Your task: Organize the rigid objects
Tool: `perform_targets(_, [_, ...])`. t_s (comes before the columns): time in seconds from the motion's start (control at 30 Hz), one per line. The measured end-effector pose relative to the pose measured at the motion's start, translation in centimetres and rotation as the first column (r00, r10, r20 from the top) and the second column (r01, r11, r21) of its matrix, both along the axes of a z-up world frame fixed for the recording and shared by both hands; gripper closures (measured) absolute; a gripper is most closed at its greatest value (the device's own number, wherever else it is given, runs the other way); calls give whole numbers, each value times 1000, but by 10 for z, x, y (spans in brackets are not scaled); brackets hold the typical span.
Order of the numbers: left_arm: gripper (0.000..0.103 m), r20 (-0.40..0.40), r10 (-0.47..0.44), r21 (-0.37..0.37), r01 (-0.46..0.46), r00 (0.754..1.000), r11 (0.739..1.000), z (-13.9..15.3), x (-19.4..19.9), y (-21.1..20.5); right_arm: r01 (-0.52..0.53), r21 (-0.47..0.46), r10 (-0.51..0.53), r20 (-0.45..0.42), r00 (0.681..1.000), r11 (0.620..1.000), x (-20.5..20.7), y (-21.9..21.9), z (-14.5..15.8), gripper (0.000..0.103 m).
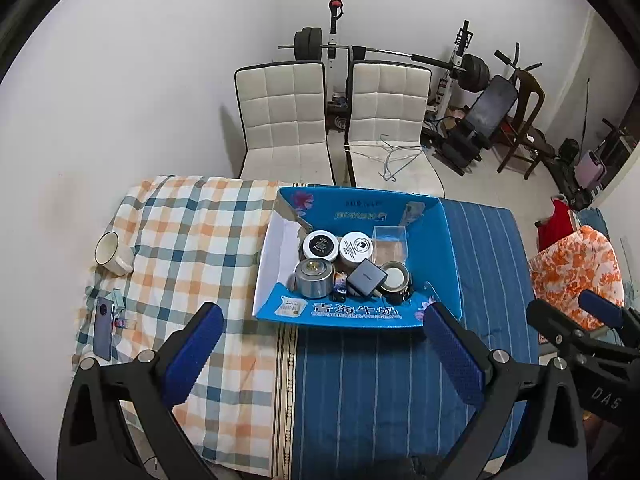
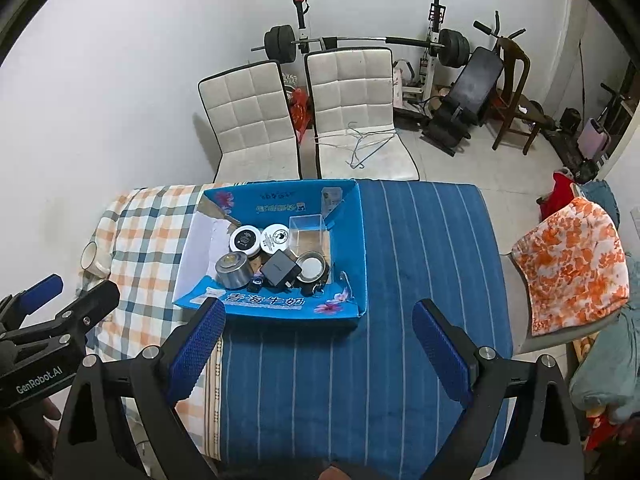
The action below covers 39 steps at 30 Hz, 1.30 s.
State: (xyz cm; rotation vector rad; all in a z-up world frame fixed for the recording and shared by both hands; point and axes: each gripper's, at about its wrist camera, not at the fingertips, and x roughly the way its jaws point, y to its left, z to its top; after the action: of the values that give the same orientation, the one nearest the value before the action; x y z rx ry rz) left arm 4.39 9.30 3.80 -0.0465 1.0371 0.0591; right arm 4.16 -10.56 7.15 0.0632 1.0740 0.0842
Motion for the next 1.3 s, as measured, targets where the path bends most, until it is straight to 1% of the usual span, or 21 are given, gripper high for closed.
perform_targets(0.3, [0, -10, -1, 4, 1, 1000, 1000, 0, -7, -4, 21, -26, -21, -5, 1000, 999, -2, -3, -6, 6])
perform_targets(0.47, [0, -26, 5, 2, -5, 1000, 1000, -7, -6, -2, 28, -46, -28, -4, 1000, 999, -1, -3, -11, 6])
perform_targets(0.77, [0, -55, 15, -3, -15, 998, 1000, -19, -4, 2, 19, -55, -21, -32, 999, 998, -1, 0, -23, 6])
perform_targets(1.0, [0, -65, 6, -14, -6, 998, 1000, -23, -5, 3, 20, -57, -21, -19, 1000, 998, -2, 1, -19, 6])
perform_targets(1.3, [0, -65, 7, -10, -7, 998, 1000, -23, -7, 2, 20, -56, -21, -19, 1000, 998, -2, 2, -17, 6])
